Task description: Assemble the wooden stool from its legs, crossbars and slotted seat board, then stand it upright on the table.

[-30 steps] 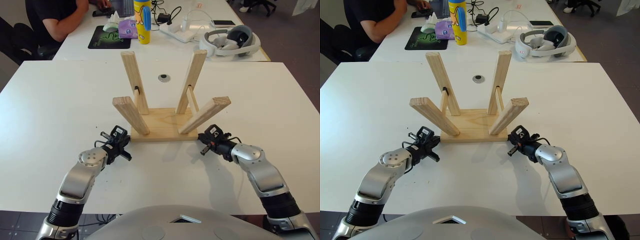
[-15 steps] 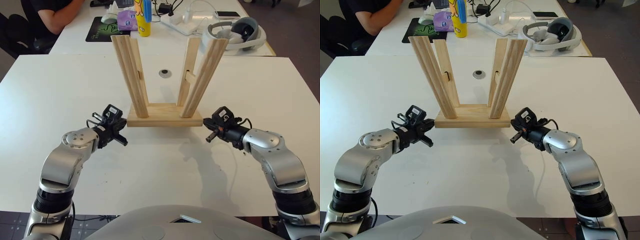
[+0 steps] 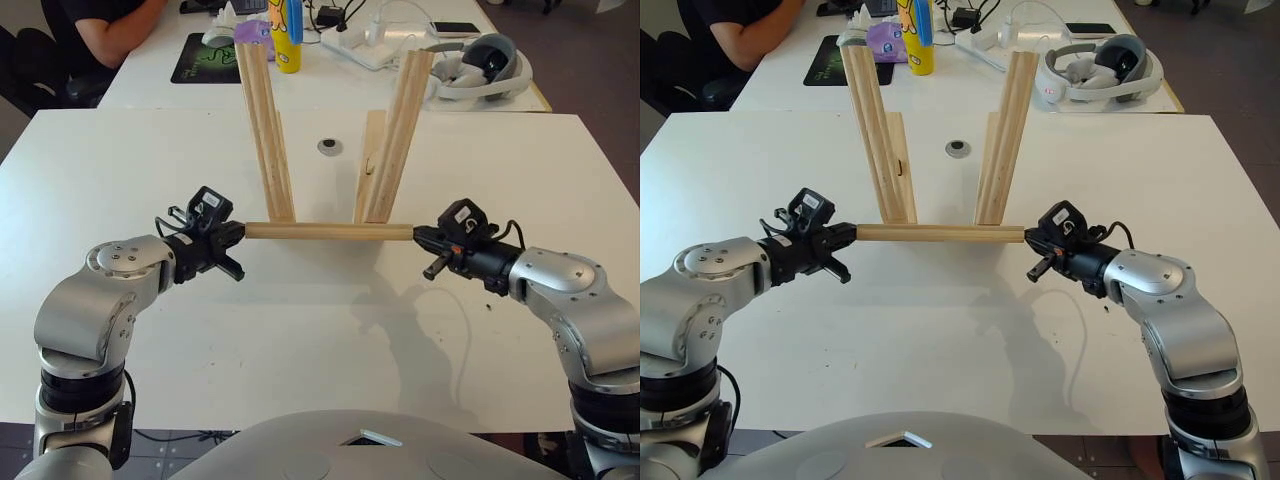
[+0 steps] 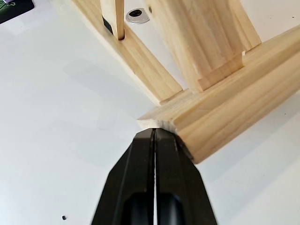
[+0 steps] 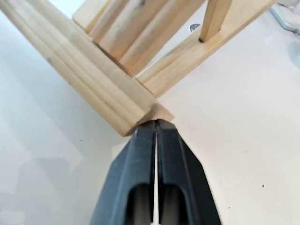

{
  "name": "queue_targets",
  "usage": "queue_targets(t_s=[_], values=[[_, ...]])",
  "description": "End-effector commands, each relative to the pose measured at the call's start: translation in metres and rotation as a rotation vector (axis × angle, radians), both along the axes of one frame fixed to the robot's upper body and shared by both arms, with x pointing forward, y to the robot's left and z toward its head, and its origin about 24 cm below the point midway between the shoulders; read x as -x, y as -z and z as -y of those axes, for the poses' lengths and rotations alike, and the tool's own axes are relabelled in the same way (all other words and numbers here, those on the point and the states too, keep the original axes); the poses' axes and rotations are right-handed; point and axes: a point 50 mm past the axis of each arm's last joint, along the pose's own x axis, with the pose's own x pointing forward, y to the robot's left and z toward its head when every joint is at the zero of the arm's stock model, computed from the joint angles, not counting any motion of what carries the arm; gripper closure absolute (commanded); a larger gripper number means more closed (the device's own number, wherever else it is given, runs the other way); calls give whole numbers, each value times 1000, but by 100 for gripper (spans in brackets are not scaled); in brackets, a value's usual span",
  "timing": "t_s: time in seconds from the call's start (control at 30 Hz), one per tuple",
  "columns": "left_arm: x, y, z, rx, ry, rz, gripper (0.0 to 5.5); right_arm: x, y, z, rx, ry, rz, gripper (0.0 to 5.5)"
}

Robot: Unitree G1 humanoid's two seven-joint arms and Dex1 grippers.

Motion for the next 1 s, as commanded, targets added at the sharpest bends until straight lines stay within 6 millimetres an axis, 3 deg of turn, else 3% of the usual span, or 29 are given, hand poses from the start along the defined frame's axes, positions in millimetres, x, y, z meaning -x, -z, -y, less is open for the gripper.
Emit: queue_targets(t_s=[0.03,0.17,0.3,0.53,0.73,0.83,1.0], values=[[4,-14,30,105,207,7,550,5,-15,-22,-93,-174,20,549],[0,-7,22,19,155,24,550,1,-14,-19,-99,-140,27,549],[-15,12,-6,-112,-119,187,550,-14,5,-2,5,58,117,549],[4,45,-29,-219,-380,402,550,-15,48,38,80,451,237,549],[7,90,-18,-175,-357,315,550,-6,93,16,-42,497,172,549],[1,102,-5,-145,-317,300,550,-9,107,-2,-109,481,162,549],[-4,114,13,-132,-241,291,550,-12,116,-13,-148,472,160,549]])
